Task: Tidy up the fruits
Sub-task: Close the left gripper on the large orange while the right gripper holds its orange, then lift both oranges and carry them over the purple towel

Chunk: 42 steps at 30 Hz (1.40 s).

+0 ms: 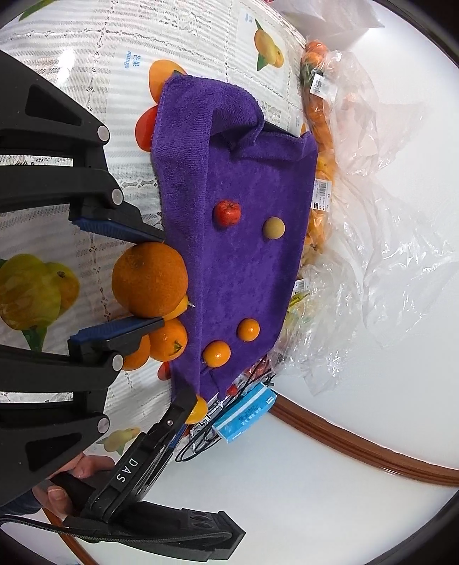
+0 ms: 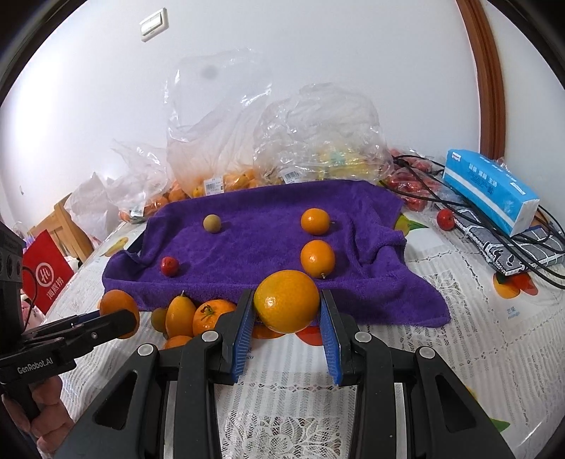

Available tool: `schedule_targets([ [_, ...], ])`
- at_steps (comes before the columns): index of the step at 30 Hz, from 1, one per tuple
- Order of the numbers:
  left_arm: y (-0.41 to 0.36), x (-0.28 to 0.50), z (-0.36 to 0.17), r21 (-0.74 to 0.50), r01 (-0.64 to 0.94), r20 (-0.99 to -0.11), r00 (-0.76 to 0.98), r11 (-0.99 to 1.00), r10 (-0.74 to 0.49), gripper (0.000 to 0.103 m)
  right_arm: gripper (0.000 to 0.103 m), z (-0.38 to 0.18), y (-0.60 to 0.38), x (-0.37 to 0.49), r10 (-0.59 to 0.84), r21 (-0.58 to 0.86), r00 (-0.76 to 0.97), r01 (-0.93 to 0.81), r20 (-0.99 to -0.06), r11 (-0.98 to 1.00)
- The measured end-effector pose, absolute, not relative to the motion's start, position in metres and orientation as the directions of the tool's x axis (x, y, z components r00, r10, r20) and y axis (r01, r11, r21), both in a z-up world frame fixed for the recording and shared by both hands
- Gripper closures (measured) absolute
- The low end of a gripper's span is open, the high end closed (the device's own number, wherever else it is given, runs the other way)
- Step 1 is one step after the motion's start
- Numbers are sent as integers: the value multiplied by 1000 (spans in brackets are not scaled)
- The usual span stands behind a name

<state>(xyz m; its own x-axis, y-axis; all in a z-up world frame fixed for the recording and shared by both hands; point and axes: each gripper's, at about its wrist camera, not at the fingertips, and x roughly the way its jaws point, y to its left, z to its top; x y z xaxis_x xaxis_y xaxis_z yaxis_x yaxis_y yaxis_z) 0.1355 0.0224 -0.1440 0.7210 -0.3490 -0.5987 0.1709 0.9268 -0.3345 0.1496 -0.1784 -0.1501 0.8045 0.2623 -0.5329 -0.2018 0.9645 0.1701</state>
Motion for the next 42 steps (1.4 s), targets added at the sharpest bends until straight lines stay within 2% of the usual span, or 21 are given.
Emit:
schedule_targets([
  [42,31,128,-135,-361,172,-550,755,916,-358,64,67,-142,-190,144,319,255,825,-219,-467,942],
])
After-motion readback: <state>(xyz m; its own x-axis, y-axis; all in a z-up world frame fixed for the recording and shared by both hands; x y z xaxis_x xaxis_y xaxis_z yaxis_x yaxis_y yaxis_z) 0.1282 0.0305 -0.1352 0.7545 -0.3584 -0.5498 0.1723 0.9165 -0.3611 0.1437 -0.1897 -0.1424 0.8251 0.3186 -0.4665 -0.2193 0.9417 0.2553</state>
